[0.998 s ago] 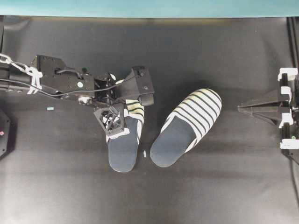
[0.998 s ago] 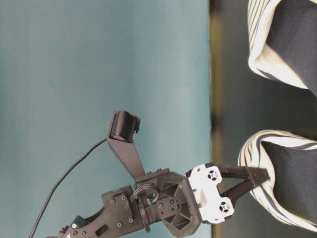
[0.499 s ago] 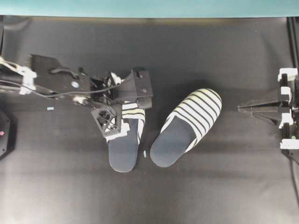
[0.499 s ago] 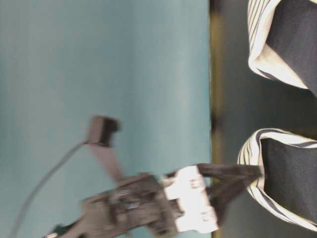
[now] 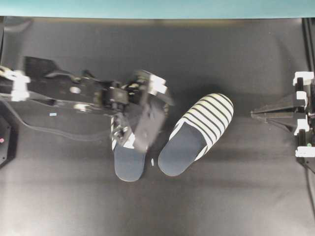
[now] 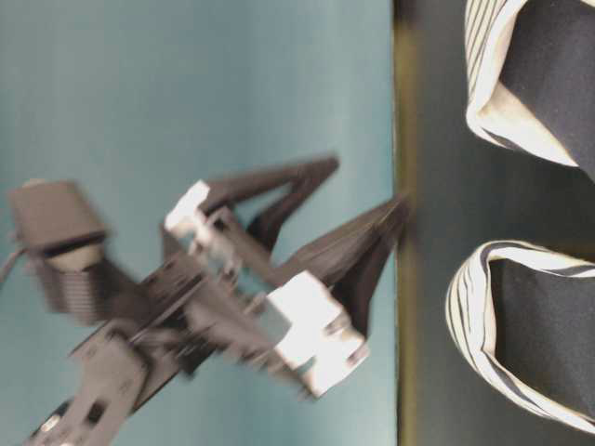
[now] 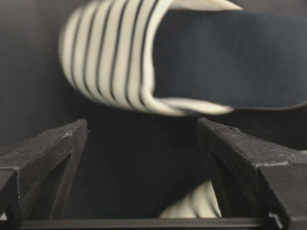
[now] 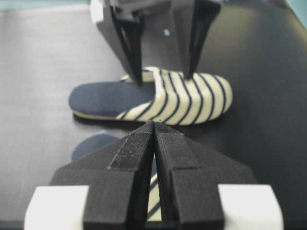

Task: Arrange the slippers with the left arm.
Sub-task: 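Release the left slipper and reach the left gripper to the right slipper's heel, then grasp the right slipper's heel rim and swing it parallel beside the left slipper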

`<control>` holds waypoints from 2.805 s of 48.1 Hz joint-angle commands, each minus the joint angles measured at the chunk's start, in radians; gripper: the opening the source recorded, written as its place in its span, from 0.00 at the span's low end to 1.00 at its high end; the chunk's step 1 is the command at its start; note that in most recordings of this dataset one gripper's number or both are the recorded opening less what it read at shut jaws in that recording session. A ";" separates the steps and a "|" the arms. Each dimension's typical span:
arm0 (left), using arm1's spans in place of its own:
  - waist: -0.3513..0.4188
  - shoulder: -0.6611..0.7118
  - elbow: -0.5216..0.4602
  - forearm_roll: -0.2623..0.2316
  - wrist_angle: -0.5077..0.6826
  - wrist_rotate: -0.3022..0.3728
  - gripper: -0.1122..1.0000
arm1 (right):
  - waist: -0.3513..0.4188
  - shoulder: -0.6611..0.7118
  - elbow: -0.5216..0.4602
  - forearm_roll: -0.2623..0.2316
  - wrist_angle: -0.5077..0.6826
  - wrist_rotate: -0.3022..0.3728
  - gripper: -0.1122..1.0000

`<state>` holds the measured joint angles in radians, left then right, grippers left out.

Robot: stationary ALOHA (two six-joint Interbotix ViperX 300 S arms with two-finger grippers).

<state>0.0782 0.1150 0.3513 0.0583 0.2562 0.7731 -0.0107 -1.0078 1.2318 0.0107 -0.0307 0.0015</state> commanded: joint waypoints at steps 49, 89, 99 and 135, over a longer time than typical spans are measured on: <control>-0.006 0.413 -0.434 0.000 0.184 -0.239 0.32 | -0.008 -0.023 0.003 0.003 -0.008 0.003 0.10; 0.028 0.316 -0.480 0.002 0.512 -0.586 0.11 | -0.005 -0.049 0.009 0.003 -0.005 0.003 0.10; 0.044 0.310 -0.383 0.002 0.425 -0.638 0.11 | -0.006 -0.049 0.009 0.003 -0.015 0.003 0.10; 0.023 0.308 -0.298 0.002 0.393 -0.861 0.11 | -0.005 -0.052 0.009 0.003 -0.017 0.003 0.10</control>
<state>0.1074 0.4357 0.0568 0.0583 0.6412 -0.0660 -0.0107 -1.0646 1.2487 0.0107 -0.0383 0.0015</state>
